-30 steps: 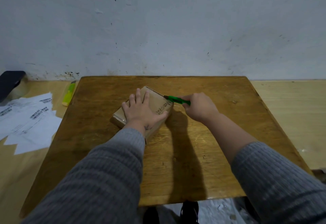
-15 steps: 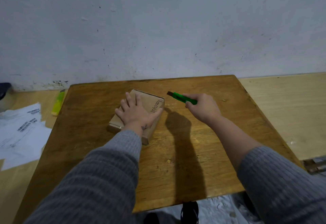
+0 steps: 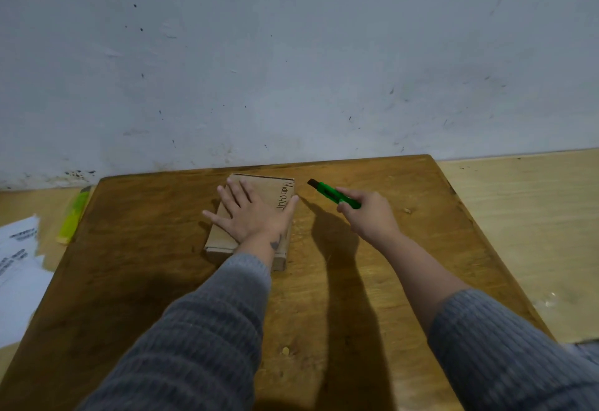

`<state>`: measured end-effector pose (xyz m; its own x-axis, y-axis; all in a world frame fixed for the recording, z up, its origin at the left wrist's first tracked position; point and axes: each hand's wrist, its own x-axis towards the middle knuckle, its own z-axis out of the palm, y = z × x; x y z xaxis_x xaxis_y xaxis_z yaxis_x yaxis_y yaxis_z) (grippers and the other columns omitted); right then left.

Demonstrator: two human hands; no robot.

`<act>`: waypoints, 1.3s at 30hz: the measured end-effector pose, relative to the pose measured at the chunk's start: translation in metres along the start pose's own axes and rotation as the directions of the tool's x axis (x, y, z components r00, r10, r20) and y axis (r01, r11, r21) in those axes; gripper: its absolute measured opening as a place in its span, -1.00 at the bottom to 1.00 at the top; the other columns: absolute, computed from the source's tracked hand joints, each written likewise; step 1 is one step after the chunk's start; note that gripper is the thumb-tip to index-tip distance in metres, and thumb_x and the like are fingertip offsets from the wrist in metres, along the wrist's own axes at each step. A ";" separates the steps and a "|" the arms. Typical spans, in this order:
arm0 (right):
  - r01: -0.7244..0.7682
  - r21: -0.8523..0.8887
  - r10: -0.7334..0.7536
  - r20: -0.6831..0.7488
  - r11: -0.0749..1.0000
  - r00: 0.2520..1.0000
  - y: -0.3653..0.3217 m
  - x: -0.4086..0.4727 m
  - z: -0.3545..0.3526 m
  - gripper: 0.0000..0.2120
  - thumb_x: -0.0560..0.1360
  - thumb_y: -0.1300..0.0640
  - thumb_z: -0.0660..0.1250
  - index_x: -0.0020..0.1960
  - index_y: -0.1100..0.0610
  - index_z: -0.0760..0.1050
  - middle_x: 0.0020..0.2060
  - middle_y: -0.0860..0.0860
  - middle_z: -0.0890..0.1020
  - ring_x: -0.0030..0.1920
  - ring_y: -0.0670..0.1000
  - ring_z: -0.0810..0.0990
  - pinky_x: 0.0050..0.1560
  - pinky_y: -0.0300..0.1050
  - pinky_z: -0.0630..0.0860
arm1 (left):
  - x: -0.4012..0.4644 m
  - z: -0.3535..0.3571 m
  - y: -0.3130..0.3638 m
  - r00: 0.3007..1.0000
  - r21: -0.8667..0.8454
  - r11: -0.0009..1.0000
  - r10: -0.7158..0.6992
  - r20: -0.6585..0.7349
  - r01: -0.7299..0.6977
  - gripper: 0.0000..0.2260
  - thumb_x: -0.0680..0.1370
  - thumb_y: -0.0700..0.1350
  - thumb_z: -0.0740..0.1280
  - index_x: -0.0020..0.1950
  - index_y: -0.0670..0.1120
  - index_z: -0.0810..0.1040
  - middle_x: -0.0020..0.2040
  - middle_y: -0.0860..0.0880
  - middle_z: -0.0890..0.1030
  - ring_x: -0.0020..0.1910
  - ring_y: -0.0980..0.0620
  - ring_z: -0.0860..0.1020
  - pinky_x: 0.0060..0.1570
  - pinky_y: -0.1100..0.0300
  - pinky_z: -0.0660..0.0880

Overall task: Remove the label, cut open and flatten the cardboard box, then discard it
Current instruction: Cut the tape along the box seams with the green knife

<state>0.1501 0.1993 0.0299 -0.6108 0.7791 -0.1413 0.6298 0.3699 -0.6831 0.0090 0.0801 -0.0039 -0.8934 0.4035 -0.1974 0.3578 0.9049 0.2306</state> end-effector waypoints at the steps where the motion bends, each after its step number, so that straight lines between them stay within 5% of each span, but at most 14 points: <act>1: 0.004 0.009 -0.004 0.004 1.000 1.000 0.000 0.005 -0.002 -0.64 0.54 0.10 0.29 0.32 -0.13 0.45 0.15 0.06 0.61 -0.31 -0.04 0.57 -0.41 -0.18 0.51 | 0.002 0.000 0.003 1.000 0.006 1.000 0.016 0.012 -0.016 0.02 0.33 0.59 -0.11 0.57 -0.05 -0.23 0.57 -0.08 -0.28 0.53 -0.16 -0.31 0.31 -0.42 -0.32; 5: 0.032 0.005 -0.032 0.025 0.999 0.999 0.000 0.018 -0.004 -0.64 0.54 0.10 0.29 0.32 -0.13 0.44 0.20 0.05 0.59 -0.21 -0.02 0.60 -0.23 -0.09 0.62 | 0.017 -0.004 -0.002 0.980 0.058 0.981 0.183 0.084 -0.188 -0.17 0.46 0.48 -0.18 0.57 0.01 -0.22 0.56 -0.04 -0.33 0.52 -0.09 -0.34 0.34 -0.38 -0.31; 8: 0.047 0.023 -0.048 0.040 0.999 0.998 0.000 0.022 -0.006 -0.64 0.55 0.11 0.29 0.32 -0.12 0.44 0.24 0.07 0.56 -0.23 -0.06 0.58 -0.26 -0.12 0.61 | 0.030 -0.016 -0.024 0.883 0.071 0.888 0.439 0.168 -0.455 -0.30 0.53 0.39 -0.12 0.57 0.10 -0.20 0.56 0.03 -0.32 0.53 -0.02 -0.31 0.43 -0.32 -0.27; 12: 0.064 0.041 -0.065 0.030 0.997 0.997 -0.005 0.017 -0.006 -0.64 0.55 0.13 0.29 0.32 -0.11 0.44 0.26 0.07 0.55 -0.26 -0.13 0.53 -0.31 -0.21 0.57 | 0.027 -0.031 -0.078 0.780 0.101 0.774 0.613 0.122 -0.625 -0.22 0.42 0.51 -0.22 0.57 0.17 -0.08 0.58 0.12 -0.16 0.54 0.13 -0.19 0.47 -0.19 -0.25; 18: 0.057 0.087 -0.057 -0.002 0.995 0.998 -0.011 -0.004 0.007 -0.64 0.53 0.12 0.31 0.30 -0.11 0.48 0.19 0.04 0.61 -0.33 -0.06 0.55 -0.37 -0.21 0.50 | 0.008 -0.028 -0.121 0.741 0.119 0.733 0.652 0.158 -0.670 -0.09 0.34 0.55 0.01 0.56 0.16 -0.17 0.56 0.18 -0.21 0.54 0.13 -0.19 0.49 -0.16 -0.22; 23: 0.108 0.118 -0.102 -0.056 0.987 0.993 -0.021 -0.032 0.015 -0.59 0.55 0.08 0.28 0.39 -0.10 0.37 0.25 0.05 0.57 0.03 0.04 0.59 -0.05 -0.08 0.53 | -0.009 -0.011 -0.095 0.788 0.082 0.784 0.614 0.043 -0.615 -0.12 0.42 0.46 0.15 0.58 0.08 -0.09 0.58 0.10 -0.14 0.56 0.06 -0.13 0.51 -0.11 -0.13; 26: 0.120 -0.117 -0.126 -0.048 0.986 0.991 -0.020 -0.048 0.012 -0.61 0.56 -0.02 0.24 0.38 -0.18 0.34 0.26 -0.03 0.57 0.25 0.07 0.51 0.27 0.07 0.32 | -0.018 -0.004 -0.081 0.809 0.079 0.805 0.588 0.026 -0.588 -0.10 0.43 0.44 0.19 0.59 0.04 -0.09 0.59 0.08 -0.12 0.56 0.05 -0.11 0.52 -0.05 -0.07; 39: 0.357 -0.356 -0.290 0.229 0.864 0.929 -0.028 -0.079 0.010 -0.69 0.50 0.03 0.35 0.21 -0.19 0.49 0.17 -0.14 0.62 0.20 -0.04 0.54 0.24 0.00 0.21 | -0.021 -0.008 -0.098 0.725 0.028 0.725 0.685 0.075 -0.688 -0.23 0.52 0.26 0.24 0.59 0.03 -0.06 0.58 0.08 -0.09 0.56 0.08 -0.09 0.52 -0.09 -0.10</act>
<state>0.1763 0.1226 0.0532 -0.8600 0.5008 -0.0979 0.4967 0.7777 -0.3854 -0.0098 -0.0177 -0.0151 -0.3819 0.9224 -0.0569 0.8819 0.3821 0.2762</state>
